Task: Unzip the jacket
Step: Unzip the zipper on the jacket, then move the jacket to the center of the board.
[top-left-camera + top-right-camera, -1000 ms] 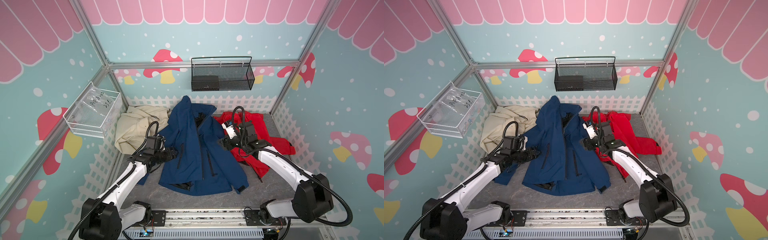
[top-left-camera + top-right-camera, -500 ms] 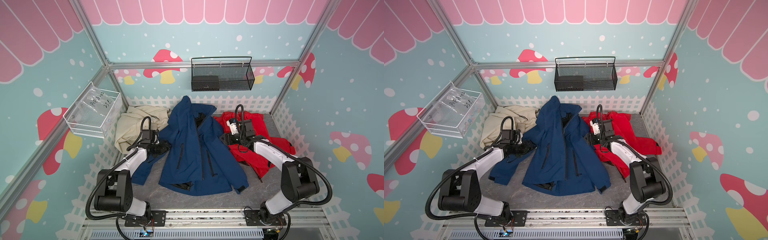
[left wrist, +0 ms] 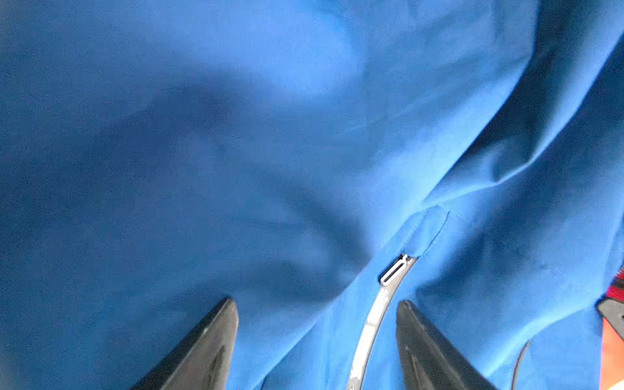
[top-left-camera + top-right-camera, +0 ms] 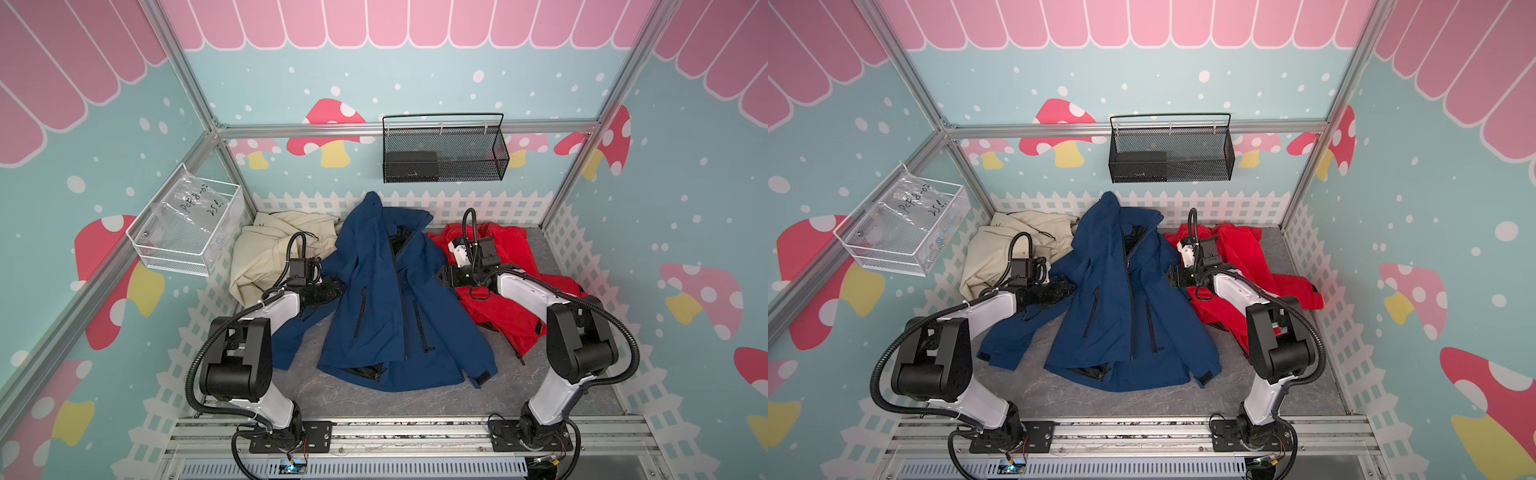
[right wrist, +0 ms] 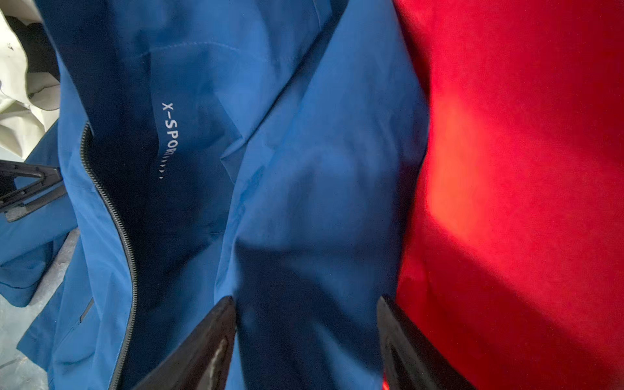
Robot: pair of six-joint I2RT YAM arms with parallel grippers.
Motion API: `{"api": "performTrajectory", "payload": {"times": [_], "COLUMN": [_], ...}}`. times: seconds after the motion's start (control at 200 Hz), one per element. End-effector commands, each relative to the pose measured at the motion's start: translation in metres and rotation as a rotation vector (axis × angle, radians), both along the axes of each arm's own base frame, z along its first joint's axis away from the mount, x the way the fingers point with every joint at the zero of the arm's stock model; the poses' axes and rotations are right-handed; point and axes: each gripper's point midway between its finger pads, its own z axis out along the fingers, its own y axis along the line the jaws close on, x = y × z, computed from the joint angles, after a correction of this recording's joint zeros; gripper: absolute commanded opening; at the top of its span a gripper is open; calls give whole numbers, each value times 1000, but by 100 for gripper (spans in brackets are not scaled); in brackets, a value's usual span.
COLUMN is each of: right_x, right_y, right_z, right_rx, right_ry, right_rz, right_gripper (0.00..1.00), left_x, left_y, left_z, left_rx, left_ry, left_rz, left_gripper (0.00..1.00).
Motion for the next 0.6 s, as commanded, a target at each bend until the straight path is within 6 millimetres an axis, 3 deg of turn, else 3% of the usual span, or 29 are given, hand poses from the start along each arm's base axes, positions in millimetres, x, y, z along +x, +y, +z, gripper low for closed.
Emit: {"api": "performTrajectory", "payload": {"times": [0.0, 0.39, 0.595], "right_x": [7, 11, 3], "right_y": [2, 13, 25], "right_z": [6, -14, -27], "right_rx": [-12, 28, 56], "right_ry": [-46, -11, 19], "right_rz": [20, 47, 87], "right_gripper": [72, 78, 73], "left_x": [8, 6, 6], "left_y": [4, 5, -1], "left_z": [-4, -34, -47], "left_rx": [16, 28, -36], "left_ry": [-31, 28, 51], "left_rz": [1, -13, -9], "left_gripper": [76, 77, 76]}}
